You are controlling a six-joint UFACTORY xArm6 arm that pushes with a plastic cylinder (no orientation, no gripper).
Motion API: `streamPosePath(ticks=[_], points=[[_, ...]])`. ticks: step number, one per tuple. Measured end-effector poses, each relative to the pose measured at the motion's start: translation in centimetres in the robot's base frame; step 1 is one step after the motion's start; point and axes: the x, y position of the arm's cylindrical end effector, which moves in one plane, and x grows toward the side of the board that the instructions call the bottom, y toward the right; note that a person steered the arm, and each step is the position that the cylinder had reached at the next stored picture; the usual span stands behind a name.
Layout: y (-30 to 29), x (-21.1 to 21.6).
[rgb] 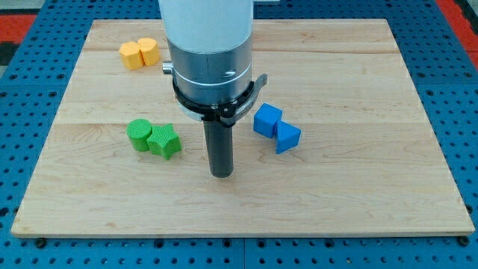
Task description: Separate the green star from the green circle
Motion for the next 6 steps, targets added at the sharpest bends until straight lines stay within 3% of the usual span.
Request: streamPosePath(ticks=[1, 2, 3, 4, 6], points=[[-2.6, 2.5], [-5.7, 2.3], [-9.7, -1.2], [-10.0, -6.3], [-10.1, -9.5]])
